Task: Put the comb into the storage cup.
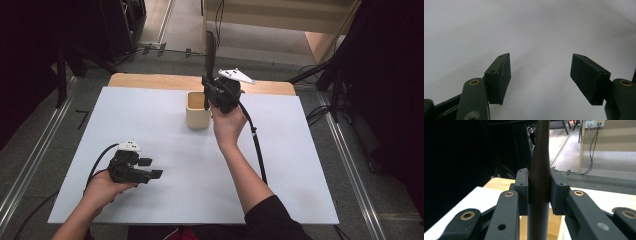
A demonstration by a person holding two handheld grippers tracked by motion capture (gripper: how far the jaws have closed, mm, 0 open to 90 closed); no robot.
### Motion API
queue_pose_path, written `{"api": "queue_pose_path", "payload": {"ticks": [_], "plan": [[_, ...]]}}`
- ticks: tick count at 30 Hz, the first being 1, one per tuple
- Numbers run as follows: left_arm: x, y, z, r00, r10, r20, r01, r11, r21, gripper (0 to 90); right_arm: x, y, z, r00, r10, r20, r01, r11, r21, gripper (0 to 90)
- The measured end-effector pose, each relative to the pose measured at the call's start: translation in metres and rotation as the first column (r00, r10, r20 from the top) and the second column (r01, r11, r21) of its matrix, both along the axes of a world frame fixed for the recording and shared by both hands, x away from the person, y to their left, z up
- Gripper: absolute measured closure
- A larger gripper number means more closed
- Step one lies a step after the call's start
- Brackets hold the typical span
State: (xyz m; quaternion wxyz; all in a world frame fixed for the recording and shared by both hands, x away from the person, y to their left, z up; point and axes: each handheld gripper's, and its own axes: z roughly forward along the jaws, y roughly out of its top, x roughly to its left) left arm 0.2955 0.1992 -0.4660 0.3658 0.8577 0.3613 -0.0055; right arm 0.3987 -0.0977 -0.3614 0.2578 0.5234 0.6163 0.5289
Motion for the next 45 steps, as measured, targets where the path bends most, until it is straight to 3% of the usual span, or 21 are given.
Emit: {"api": "queue_pose_path", "payload": {"ticks": [16,23,30,39,45], "plan": [[-0.002,0.006,0.000,0.9999,0.015,-0.002,-0.015,0.9997,-0.017,34.1,0.028,0.007,0.004,0.9993,-0.035,0.017,0.035,0.9994,-0.005,70.0],[-0.002,0.006,0.000,0.9999,0.013,-0.003,-0.013,0.9997,-0.021,34.1,0.038,0.006,-0.003,0.9982,-0.058,0.009,0.059,0.9980,-0.022,70.0],[-0.003,0.006,0.003,0.9997,0.017,0.019,-0.016,0.9994,-0.031,34.2,0.040,0.010,-0.008,0.9976,-0.068,0.013,0.069,0.9967,-0.043,70.0],[-0.002,0.007,0.002,0.9997,0.020,0.013,-0.019,0.9993,-0.033,34.2,0.043,0.017,-0.015,0.9981,-0.061,-0.002,0.061,0.9977,-0.027,69.9],[-0.002,0.008,0.002,0.9998,0.019,0.010,-0.019,0.9995,-0.024,34.2,0.044,0.021,-0.019,0.9981,-0.061,0.000,0.061,0.9973,-0.042,69.9]]}}
